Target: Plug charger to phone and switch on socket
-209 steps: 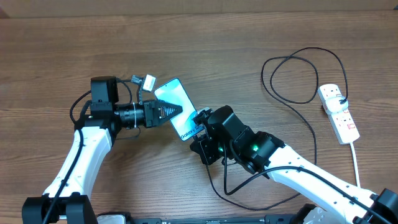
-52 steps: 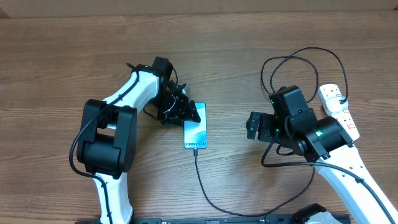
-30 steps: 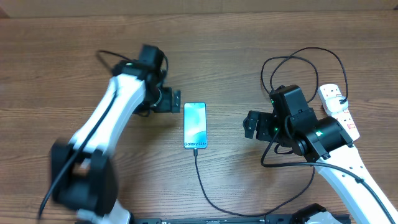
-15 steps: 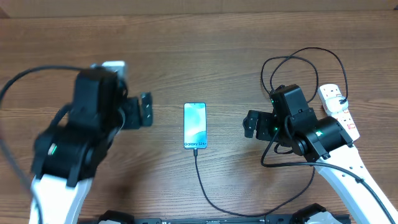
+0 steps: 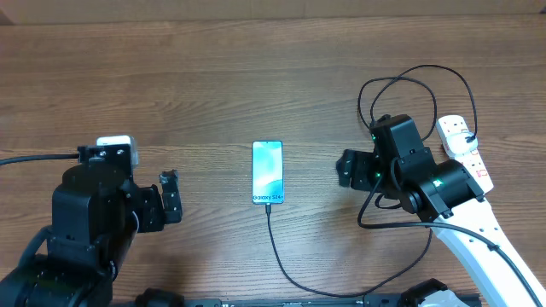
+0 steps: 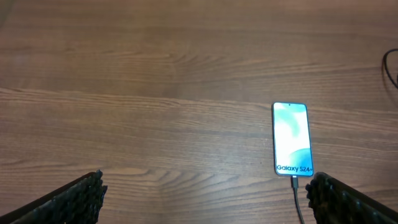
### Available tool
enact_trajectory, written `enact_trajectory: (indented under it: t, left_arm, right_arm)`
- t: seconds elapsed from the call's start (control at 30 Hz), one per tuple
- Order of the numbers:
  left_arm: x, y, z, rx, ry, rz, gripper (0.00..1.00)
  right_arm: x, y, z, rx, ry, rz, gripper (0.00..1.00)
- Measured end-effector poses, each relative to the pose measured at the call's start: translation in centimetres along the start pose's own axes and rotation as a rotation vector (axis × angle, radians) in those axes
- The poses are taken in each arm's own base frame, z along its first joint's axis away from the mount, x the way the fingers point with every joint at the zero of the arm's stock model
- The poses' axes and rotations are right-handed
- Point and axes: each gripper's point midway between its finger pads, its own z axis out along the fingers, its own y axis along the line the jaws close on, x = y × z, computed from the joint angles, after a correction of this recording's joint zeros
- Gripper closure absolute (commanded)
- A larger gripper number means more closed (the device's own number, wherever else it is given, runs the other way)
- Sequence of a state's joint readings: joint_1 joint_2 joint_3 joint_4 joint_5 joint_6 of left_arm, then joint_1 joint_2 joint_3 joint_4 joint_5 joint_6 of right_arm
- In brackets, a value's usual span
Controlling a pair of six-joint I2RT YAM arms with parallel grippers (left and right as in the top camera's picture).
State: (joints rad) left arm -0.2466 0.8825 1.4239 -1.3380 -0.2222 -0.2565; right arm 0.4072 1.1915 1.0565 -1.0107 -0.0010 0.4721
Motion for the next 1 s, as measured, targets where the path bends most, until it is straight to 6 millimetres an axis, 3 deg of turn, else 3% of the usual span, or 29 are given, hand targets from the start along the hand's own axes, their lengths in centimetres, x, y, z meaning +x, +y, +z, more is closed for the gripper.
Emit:
enact_trajectory:
  t: [0.13,0.23,0.3,0.43,0.53,0.77,1.0]
  left_arm:
    - [0.0,-0.1,0.4,-0.004,0.014,0.003,0.0]
    - [0.0,-0.1,0.4,-0.004,0.017,0.004,0.0]
    - [0.0,-0.1,0.4,-0.005,0.017,0.004,0.0]
    - [0.0,-0.1,0.4,-0.005,0.017,0.004,0.0]
    - [0.0,-0.1,0.4,-0.005,0.017,0.004,0.0]
    - [0.1,0.1,-0.3,0.002,-0.009,-0.002,0.0]
    - [0.3,1.2,-3.4,0.017,-0.12,-0.04,0.0]
  right_arm:
    - [-0.1,0.1,0.0,-0.003,-0.005,0.002,0.6]
    - [-0.1,0.1,0.0,-0.003,-0.005,-0.004,0.85]
    - [-0.1,0.1,0.0,-0.002,-0.004,-0.005,0.95]
    - [-0.2,-0.2,0.0,0.005,-0.006,0.014,0.96]
    - [-0.5,-1.7,-0.1,0.054,-0.013,0.084,0.96]
    - [-1.8,-8.8,-0.8,0.21,-0.043,0.33,0.96]
    - [-2.6,-14.1,-2.0,0.296,-0.087,0.516,0.96]
